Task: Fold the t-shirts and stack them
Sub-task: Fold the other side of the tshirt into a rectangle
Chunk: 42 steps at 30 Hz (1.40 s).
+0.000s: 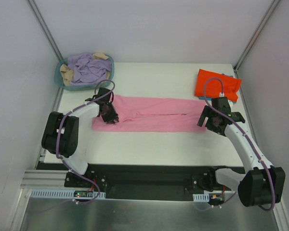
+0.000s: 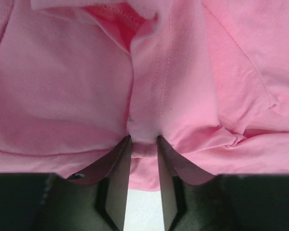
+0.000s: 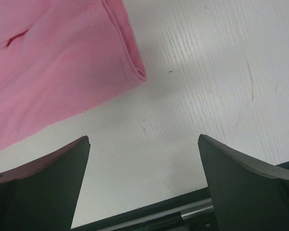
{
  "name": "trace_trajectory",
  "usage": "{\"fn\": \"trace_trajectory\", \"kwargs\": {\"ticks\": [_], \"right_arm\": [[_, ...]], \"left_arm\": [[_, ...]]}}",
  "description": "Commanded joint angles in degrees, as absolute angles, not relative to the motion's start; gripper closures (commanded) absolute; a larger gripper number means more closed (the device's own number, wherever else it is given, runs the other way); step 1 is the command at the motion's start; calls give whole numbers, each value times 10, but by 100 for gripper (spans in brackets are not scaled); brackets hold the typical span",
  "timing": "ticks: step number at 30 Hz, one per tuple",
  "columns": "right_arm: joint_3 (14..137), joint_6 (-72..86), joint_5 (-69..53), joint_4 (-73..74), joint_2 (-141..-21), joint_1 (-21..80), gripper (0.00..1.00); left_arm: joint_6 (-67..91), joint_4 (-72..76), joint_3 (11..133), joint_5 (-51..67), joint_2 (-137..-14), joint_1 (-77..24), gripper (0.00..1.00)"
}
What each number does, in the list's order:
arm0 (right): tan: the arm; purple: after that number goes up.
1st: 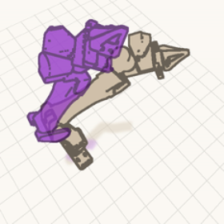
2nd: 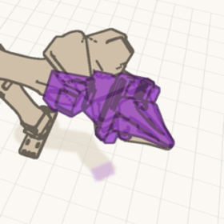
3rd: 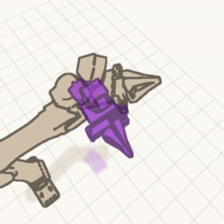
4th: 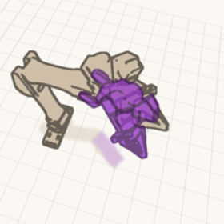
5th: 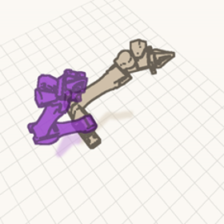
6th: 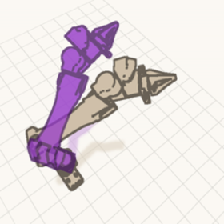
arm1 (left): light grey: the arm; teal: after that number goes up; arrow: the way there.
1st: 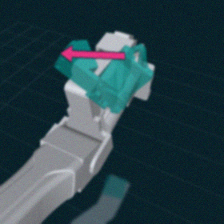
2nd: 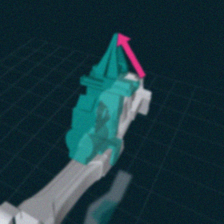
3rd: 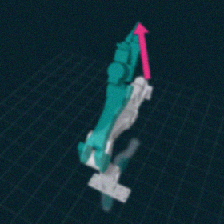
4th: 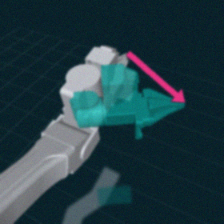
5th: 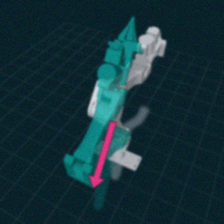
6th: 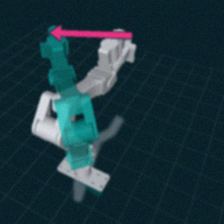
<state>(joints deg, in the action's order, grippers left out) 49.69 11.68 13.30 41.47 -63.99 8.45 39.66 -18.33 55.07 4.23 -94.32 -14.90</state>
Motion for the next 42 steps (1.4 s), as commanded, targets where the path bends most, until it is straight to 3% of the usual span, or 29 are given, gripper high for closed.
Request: {"fn": "trace_trajectory", "kwargs": {"ticks": [1,4,5,17,35,38,42], "right_arm": [[495,108,152,414,-638,85,1],[495,110,157,413,-641,84,1],[495,110,158,414,-642,84,1],[496,109,151,411,-645,85,0],[497,102,155,407,-657,85,1],[498,101,156,407,-658,84,0],[499,101,158,407,-658,86,0]], "left_arm": [[395,-190,573,42,-961,-146,80],[395,-191,573,40,-971,-146,92],[395,-190,574,38,-971,-146,100],[361,-191,608,20,-933,-146,100],[244,-198,785,36,-1084,-185,100],[214,-200,823,45,-1115,-197,93],[185,-207,845,43,-1135,-210,72]]}}
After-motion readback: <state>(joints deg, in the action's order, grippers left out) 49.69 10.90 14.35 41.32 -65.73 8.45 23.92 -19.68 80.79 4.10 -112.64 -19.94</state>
